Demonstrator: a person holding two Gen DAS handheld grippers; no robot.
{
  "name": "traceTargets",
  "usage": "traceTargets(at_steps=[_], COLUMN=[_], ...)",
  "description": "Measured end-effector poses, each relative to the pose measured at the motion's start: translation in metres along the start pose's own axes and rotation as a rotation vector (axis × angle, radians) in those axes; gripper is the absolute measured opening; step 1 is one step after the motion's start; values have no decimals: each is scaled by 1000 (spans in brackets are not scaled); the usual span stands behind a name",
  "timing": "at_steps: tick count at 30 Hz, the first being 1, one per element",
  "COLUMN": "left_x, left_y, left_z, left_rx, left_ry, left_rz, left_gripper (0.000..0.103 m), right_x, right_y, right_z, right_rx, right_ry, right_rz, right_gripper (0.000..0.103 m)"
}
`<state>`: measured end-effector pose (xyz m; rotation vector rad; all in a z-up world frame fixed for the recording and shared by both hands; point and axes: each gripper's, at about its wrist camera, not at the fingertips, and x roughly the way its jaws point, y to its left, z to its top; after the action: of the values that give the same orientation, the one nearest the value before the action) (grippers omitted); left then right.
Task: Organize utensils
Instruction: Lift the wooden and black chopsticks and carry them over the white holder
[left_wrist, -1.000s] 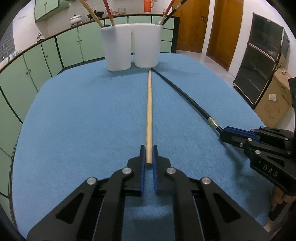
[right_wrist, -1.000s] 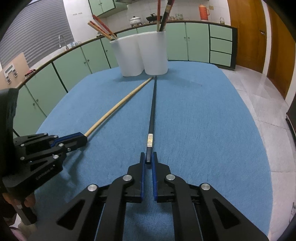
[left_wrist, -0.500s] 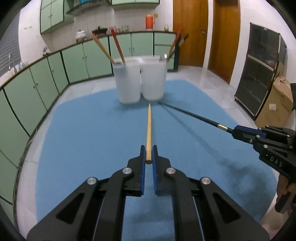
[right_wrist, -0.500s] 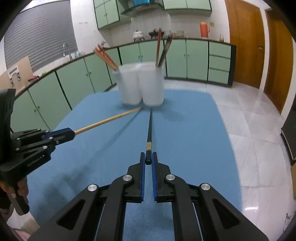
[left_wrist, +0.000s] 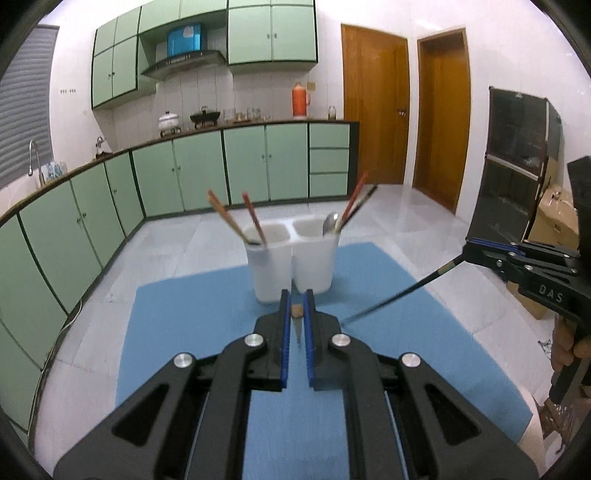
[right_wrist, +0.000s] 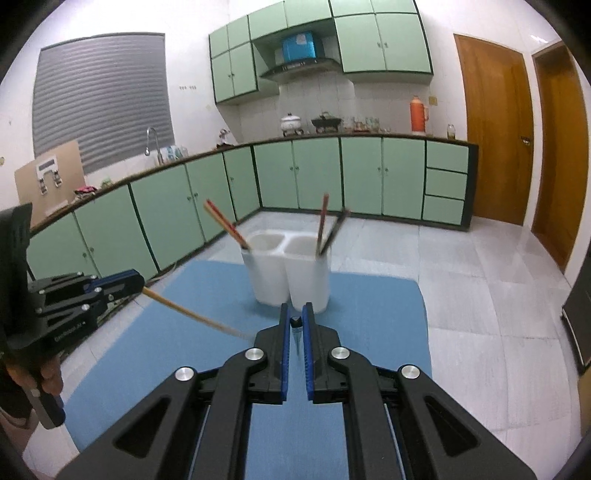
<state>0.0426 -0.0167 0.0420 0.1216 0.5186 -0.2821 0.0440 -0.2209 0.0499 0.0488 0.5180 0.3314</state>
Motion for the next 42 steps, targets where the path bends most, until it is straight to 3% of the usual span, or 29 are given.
traceTargets(at_steps=[13,21,36,42], left_x=[-7,-9,15,47], left_y=[3,6,6,13], left_z=[36,68,170,190], left_rx=[15,19,23,15], left_ry=[-77,-146,-323,-325], left_rz=[-19,-29,-15,2], left_gripper=[6,6,6,6], right_x=[1,-2,24,58], right_y=[9,15,8,-1], right_z=[47,96,199,223], right_rx=[-52,-78,-82,-65], right_ry=[-30,-108,-232,-232], right_rz=[90,131,110,97], right_gripper=[6,6,6,6])
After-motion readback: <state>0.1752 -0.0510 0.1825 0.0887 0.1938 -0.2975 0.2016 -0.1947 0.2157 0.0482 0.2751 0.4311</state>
